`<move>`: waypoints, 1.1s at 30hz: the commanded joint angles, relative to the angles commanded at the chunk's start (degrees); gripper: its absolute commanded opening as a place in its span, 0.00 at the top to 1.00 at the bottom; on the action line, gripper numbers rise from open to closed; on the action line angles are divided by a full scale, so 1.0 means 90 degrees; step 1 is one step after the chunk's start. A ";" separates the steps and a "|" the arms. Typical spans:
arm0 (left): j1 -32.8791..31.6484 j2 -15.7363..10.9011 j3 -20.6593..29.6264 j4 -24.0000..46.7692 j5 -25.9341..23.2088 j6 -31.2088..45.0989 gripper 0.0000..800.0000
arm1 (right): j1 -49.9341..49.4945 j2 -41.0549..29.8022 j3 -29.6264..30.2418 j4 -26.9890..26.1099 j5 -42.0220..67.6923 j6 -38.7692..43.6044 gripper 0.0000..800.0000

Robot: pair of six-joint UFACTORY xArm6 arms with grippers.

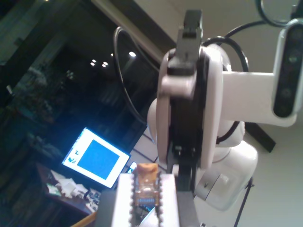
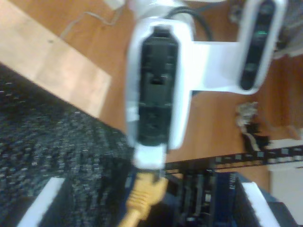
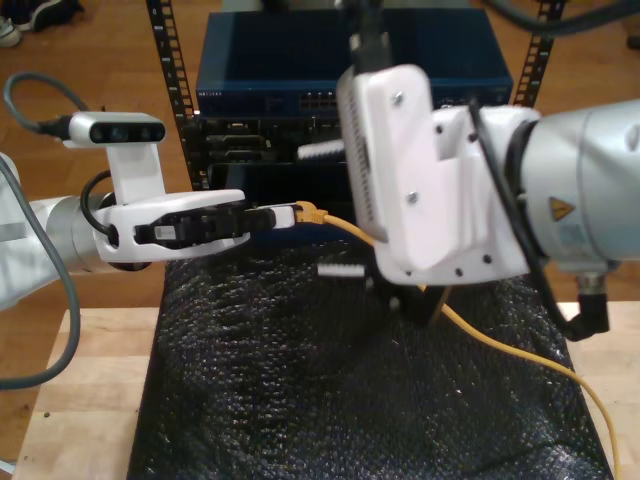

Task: Grab the cable and plug it in

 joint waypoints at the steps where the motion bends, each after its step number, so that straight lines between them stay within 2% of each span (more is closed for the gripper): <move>1: 0.0000 0.0000 0.0000 -0.0010 0.0020 0.0000 1.00 | 0.0000 0.0000 0.0010 0.0010 -0.0010 0.0000 0.08; 3: 0.0000 0.0000 0.0010 -0.0010 0.0029 0.0000 1.00 | 0.0000 -0.0010 0.0020 0.0010 -0.0010 0.0000 0.12; 14: 0.0000 0.0078 0.0000 -0.0049 0.0313 -0.0020 1.00 | 0.0078 -0.0059 0.0049 0.0010 -0.0010 0.0000 0.20; 18: -0.0010 0.0098 0.0000 -0.0059 0.0332 -0.0049 1.00 | 0.0147 -0.0059 0.0049 0.0010 -0.0010 0.0010 0.31; 22: -0.0010 0.0098 0.0000 -0.0059 0.0391 -0.0068 1.00 | 0.0147 -0.0049 0.0049 0.0020 -0.0010 0.0010 0.39; 33: -0.0020 0.0117 0.0000 -0.0068 0.0449 -0.0127 1.00 | 0.0166 -0.0039 0.0039 0.0020 -0.0010 0.0020 0.50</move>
